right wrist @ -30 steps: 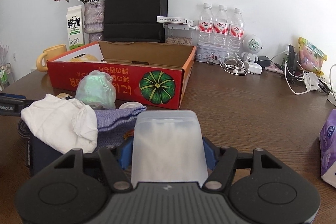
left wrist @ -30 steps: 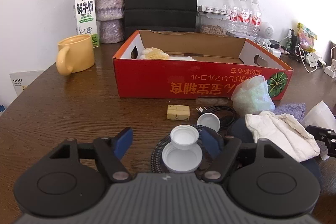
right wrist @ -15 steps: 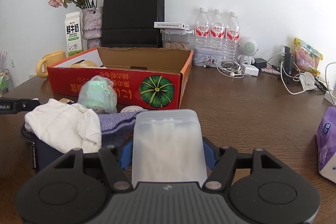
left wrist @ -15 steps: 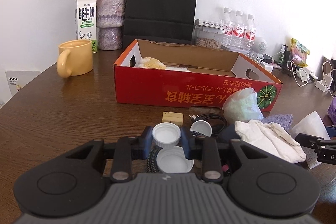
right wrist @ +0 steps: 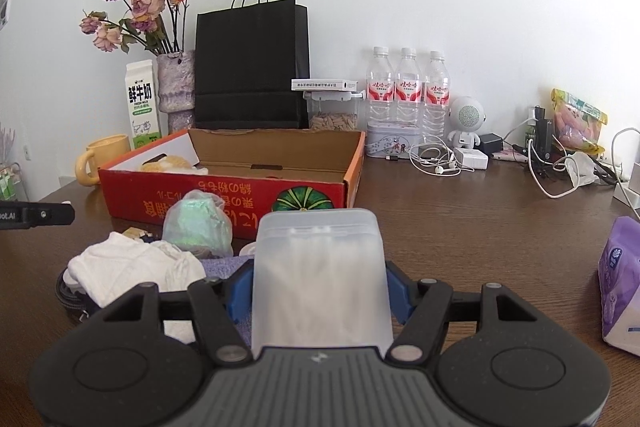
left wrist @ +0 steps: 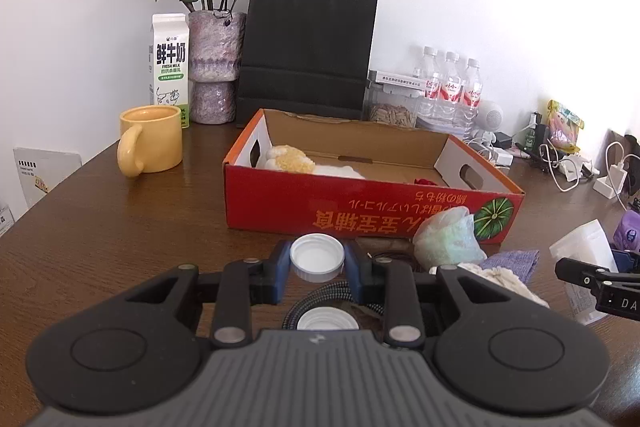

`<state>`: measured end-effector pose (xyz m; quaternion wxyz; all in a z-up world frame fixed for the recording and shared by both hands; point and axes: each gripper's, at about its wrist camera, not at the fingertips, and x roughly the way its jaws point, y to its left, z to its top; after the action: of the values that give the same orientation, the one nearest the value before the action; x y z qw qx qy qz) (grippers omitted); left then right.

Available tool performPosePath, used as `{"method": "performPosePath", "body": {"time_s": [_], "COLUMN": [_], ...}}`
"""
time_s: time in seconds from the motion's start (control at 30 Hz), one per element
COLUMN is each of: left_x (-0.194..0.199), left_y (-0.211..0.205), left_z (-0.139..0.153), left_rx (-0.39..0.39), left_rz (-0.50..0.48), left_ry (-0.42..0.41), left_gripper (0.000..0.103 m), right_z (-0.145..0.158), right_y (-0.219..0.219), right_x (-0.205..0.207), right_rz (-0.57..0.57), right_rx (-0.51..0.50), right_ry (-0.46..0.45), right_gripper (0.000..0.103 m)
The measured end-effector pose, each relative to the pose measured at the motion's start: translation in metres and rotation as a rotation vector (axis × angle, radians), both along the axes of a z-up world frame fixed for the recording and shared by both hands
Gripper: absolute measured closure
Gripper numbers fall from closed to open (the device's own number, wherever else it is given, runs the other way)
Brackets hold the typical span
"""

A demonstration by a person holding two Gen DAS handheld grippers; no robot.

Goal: Organize objects
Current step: 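Carry the container and cap toward the red box, then lower the container and cap into the red box and open both grippers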

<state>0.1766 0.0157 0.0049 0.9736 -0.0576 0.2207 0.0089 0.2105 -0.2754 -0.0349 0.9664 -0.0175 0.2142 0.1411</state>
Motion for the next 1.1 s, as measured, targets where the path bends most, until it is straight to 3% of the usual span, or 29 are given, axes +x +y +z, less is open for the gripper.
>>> {"method": "performPosePath", "body": {"time_s": [0.53,1.1], "left_x": [0.040,0.144], "left_y": [-0.010,-0.026], "left_z": [0.030,0.053], "left_rx": [-0.046,-0.059], "left_rz": [-0.037,-0.012], "left_ry": [-0.070,-0.102], "left_gripper": [0.073,0.073], "right_z": [0.037,0.061], "right_y": [0.050,0.099], "right_x": [0.040,0.150], "right_rz": [0.076,0.087], "right_rx": [0.040,0.030], "right_ry": [-0.078,-0.099], "right_gripper": [0.039,0.039]}}
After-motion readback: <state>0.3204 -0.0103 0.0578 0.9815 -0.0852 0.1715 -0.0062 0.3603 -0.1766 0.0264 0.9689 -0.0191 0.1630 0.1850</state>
